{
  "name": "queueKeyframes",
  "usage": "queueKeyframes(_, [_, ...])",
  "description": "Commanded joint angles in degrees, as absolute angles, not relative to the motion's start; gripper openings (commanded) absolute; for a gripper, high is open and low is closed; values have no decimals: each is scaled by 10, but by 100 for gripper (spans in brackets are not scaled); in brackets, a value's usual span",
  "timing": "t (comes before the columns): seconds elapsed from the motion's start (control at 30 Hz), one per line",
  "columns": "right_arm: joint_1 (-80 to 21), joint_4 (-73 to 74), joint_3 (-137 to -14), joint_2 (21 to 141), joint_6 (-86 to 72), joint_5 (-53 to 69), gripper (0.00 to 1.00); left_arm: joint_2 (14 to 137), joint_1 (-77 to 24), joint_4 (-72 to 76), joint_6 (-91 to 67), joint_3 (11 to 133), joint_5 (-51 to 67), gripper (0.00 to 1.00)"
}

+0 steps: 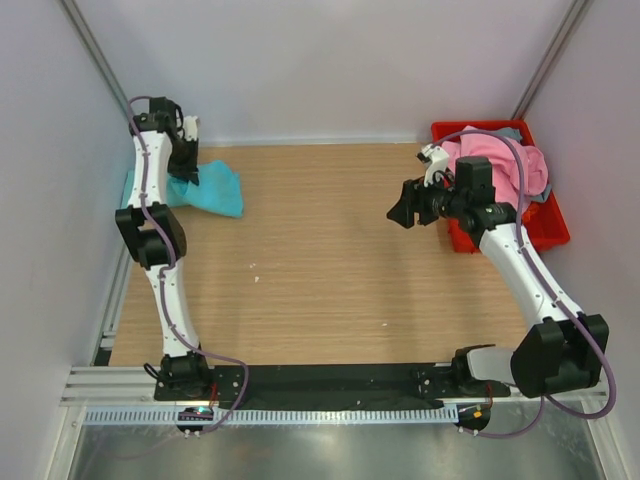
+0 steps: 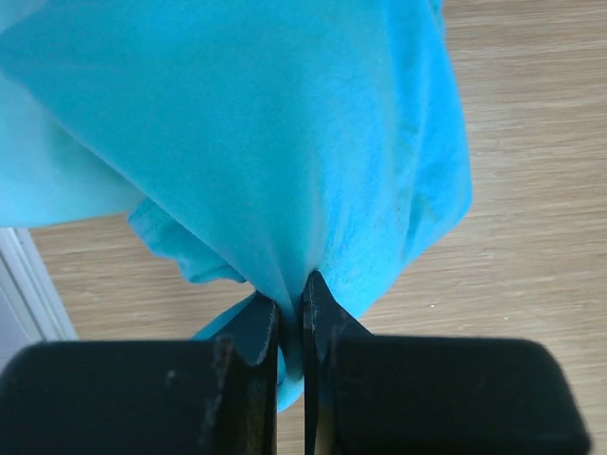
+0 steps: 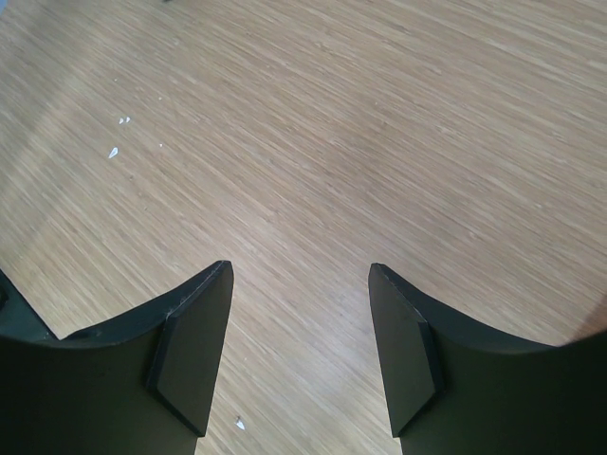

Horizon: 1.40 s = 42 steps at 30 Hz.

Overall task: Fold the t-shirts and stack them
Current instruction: Neatly place the folded tshirt to the corner

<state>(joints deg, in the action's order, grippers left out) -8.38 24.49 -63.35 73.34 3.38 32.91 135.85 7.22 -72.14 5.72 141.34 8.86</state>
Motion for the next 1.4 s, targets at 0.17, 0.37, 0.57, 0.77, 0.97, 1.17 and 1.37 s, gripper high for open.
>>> queueKeyframes(0.17, [-75,205,-614,707,33,342,65,1348,84,-693,97,1470,13,0])
queueKeyframes(0.37, [-67,203,-607,701,32,345,65,1349,83,-651,126,1472,-50,0])
queueKeyframes(0.57, [-57,199,-599,697,27,347,65,1350,83,-625,142,1487,-92,0])
queueKeyframes(0.77, [-50,196,-595,699,24,354,65,1348,83,-599,152,1499,-124,0])
queueKeyframes(0.97, [-47,193,-596,703,22,357,65,1335,83,-592,156,1497,-134,0])
queueKeyframes(1.17, [-46,192,-593,700,21,358,65,1327,83,-579,185,1496,-162,0])
queueKeyframes(1.37, [-42,189,-590,700,21,358,65,1319,86,-556,203,1476,-197,0])
